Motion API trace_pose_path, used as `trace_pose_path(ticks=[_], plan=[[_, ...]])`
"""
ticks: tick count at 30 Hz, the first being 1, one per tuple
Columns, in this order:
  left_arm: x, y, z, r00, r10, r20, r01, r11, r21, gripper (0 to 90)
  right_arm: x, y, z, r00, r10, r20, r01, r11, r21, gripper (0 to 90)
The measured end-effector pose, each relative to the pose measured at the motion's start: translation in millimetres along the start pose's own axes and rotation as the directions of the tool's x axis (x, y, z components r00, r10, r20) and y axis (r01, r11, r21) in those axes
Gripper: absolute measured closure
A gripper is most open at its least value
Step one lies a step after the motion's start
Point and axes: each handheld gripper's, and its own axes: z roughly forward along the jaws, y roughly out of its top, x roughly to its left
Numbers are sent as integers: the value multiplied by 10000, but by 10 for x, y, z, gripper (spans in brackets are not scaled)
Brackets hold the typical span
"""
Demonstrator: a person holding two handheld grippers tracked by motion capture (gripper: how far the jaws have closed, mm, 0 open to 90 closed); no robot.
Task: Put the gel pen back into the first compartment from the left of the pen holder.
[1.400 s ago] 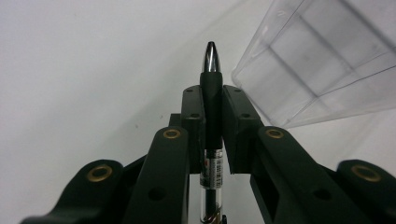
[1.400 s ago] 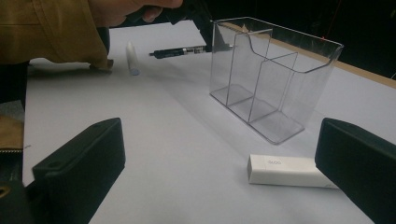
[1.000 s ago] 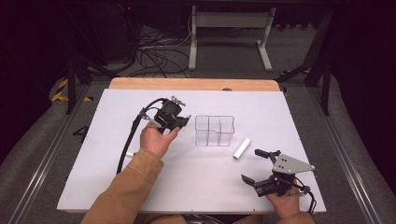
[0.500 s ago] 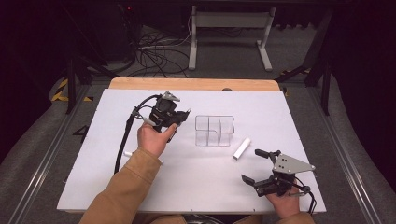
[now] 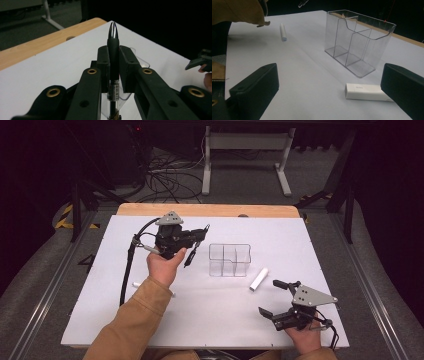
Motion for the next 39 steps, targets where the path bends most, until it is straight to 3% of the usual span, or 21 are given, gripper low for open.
trace_pose_path(ticks=[4,13,17,21,31,36,39], plan=[[-21,15,-20,9991,163,394,-140,9982,-584,803,0,0,2,10000,-12,-5,12,10000,3,22],[-55,31,-6,9950,692,718,-574,9863,-1549,803,1,0,-2,10000,-14,-4,14,10000,9,22],[-75,30,32,9908,1297,374,-1192,9706,-2090,802,3,1,-6,10000,-13,8,13,10000,17,21],[-97,36,78,9846,1714,356,-1571,9547,-2528,802,1,1,-9,10000,-24,32,24,10000,9,22],[-68,36,138,9852,1562,700,-1304,9499,-2839,802,3,1,-10,10000,-47,6,47,10000,-7,21],[-55,35,165,9862,1394,896,-1090,9529,-2831,802,5,0,-6,10000,-33,-19,33,10000,16,22],[-32,30,206,9871,1133,1131,-764,9542,-2891,802,5,1,-6,10000,-13,-21,13,10000,11,21]])
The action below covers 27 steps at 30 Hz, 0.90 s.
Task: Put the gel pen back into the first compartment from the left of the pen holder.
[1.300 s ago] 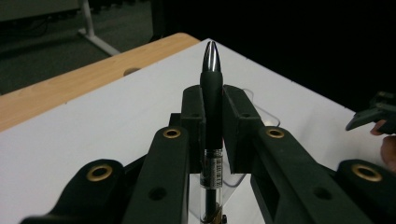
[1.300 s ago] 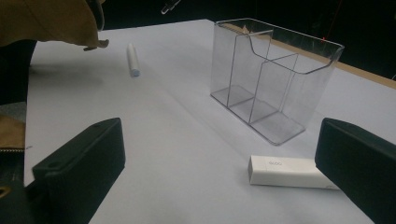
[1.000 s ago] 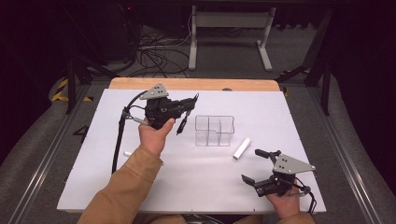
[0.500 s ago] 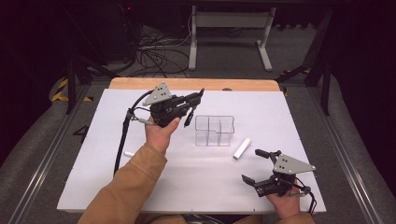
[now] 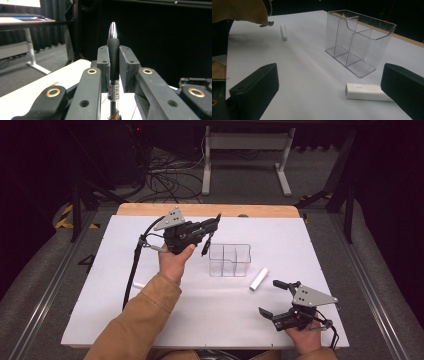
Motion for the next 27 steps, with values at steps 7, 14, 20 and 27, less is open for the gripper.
trace_pose_path(ticks=[7,14,20,27], plan=[[7,-12,68,9999,15,142,-11,9997,-235,802,-2,-1,-2,10000,-11,-2,11,10000,-5,22],[-12,-1,218,9996,219,182,-221,9997,104,802,0,-1,0,10000,-5,-26,5,10000,-2,21],[-12,-15,310,9996,205,180,-209,9995,229,802,1,-1,0,10000,-6,-40,6,10000,8,22],[-11,-54,444,9996,267,64,-270,9984,497,801,4,-2,7,10000,7,-54,-7,10000,17,22]])
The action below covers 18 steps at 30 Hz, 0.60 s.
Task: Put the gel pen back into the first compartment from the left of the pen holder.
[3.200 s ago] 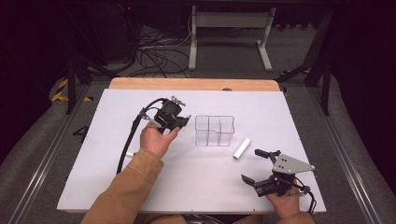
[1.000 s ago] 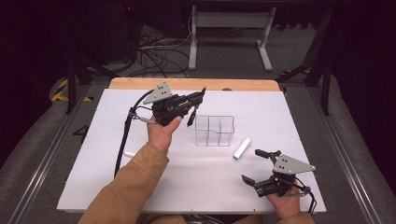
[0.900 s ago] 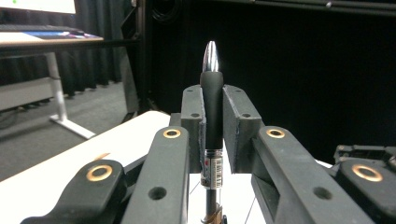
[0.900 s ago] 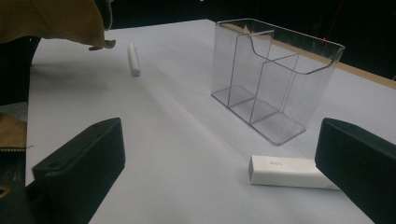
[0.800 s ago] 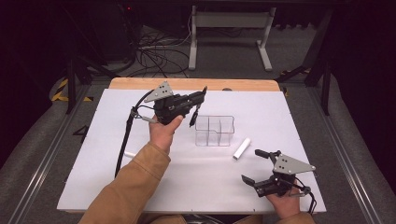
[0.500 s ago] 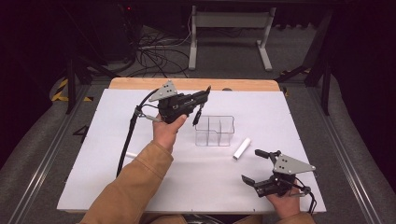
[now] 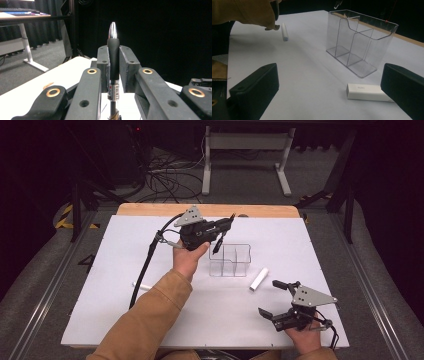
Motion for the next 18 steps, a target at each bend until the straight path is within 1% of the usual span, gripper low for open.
trace_pose_path(ticks=[1,2,4,8,9,12,14,15,18], plan=[[0,-9,19,10000,-36,17,36,10000,12,801,-1,0,1,10000,-8,-10,8,10000,-4,22],[4,-13,32,10000,28,-1,-28,10000,33,801,-1,0,-1,10000,-11,-7,11,10000,-6,22],[9,-25,57,10000,23,-50,-23,9999,109,801,1,1,-5,10000,4,-5,-4,10000,4,22],[30,-47,76,9999,59,-130,-56,9998,178,801,-2,-1,-2,10000,-14,-18,14,10000,5,22],[31,-52,79,9999,-20,-107,22,9998,193,801,-1,-1,-1,10000,-22,-18,22,10000,16,22],[31,-60,81,10000,-41,-67,42,9998,201,801,0,-1,-2,10000,-24,-11,24,10000,6,22],[32,-65,80,10000,30,-36,-29,9996,281,801,0,-1,-1,10000,-20,-10,20,10000,8,22],[29,-72,78,10000,-29,3,29,9994,332,801,1,0,-1,10000,-13,-15,13,10000,12,21],[35,-89,72,10000,29,21,-30,9989,463,800,3,0,-4,10000,1,-6,-1,10000,7,22]])
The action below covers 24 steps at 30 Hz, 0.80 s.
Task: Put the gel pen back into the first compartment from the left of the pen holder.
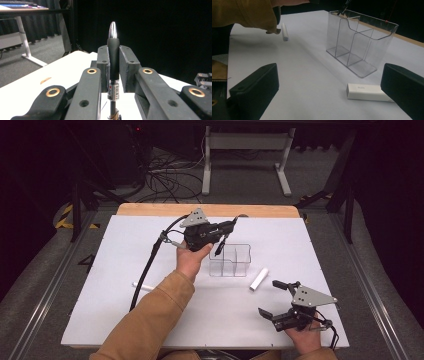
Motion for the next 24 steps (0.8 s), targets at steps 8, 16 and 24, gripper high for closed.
trace_pose_path(ticks=[8,16,24], plan=[[9,-46,-15,10000,-35,-68,37,9994,332,799,-1,0,1,10000,-16,-1,16,10000,-2,22],[18,-102,-58,9999,-75,-119,81,9985,540,799,0,-1,4,10000,-19,-2,19,10000,0,21],[-24,-115,-76,10000,66,-25,-63,9958,912,790,-3,-2,7,10000,9,1,-9,10000,10,22]])
